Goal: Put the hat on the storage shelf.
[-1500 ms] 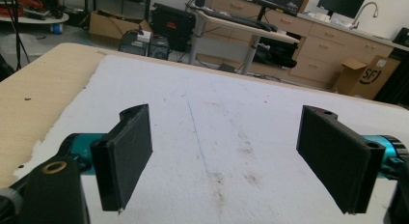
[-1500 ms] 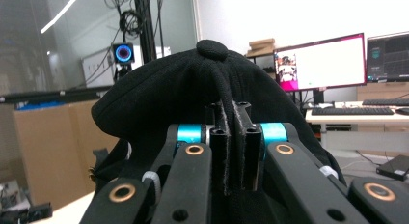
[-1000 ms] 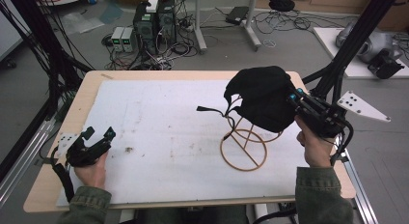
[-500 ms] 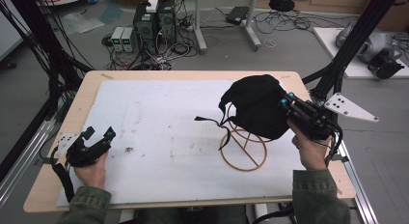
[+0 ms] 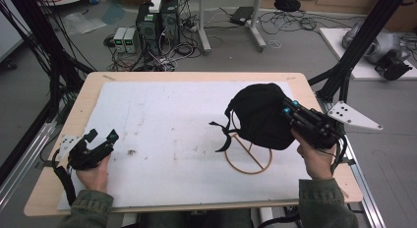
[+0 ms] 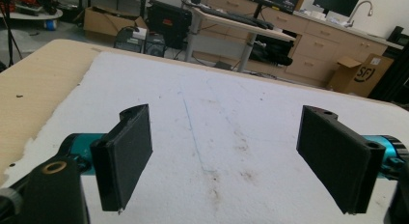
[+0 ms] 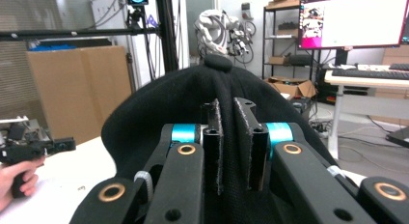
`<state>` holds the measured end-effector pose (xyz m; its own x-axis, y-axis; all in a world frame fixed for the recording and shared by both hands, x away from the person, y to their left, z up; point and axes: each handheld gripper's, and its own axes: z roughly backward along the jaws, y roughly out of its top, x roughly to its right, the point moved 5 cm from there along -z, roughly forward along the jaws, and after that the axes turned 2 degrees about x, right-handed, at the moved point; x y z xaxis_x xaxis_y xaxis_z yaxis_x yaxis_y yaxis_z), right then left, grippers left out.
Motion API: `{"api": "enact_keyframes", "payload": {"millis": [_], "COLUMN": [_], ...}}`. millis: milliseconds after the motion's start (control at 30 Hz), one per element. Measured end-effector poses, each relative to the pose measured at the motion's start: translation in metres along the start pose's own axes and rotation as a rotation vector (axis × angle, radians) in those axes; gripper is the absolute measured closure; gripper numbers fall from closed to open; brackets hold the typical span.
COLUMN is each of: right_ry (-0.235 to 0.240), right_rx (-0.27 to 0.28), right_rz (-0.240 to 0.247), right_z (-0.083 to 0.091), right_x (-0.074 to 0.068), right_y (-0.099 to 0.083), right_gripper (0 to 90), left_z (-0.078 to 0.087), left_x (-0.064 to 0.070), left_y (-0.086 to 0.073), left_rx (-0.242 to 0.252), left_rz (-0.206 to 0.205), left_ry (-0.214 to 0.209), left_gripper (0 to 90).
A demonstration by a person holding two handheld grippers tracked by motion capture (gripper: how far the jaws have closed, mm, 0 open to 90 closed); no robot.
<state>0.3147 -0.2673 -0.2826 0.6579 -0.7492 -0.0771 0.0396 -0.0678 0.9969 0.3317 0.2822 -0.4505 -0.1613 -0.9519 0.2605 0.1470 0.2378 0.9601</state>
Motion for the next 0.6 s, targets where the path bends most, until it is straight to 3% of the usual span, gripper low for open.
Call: {"api": "enact_keyframes", "payload": {"millis": [367,467,533,600], "right_ry": [-0.016,-0.027,-0.05,-0.056], "right_rx": [0.01,0.01,0.01,0.005], "right_rz": [0.005,-0.004,-0.018,-0.034], "right_z": [0.002,0.002,0.002,0.001], "right_x": [-0.006,-0.005,-0.004,-0.003], "right_y": [-0.009,-0.012,-0.013,-0.014], "right_gripper": [78.3,72.9,61.8,59.3], "left_z": [0.0,0.0,0.0,0.001], "left_x": [0.0,0.001,0.002,0.002], "left_y": [0.0,0.0,-0.001,-0.001], "left_rx": [0.0,-0.001,-0.004,-0.003], "left_rz": [0.001,0.0,0.0,-0.002], "left_ry": [0.0,-0.002,-0.005,-0.006], "left_gripper": [20.3,20.3,20.3,20.3]}}
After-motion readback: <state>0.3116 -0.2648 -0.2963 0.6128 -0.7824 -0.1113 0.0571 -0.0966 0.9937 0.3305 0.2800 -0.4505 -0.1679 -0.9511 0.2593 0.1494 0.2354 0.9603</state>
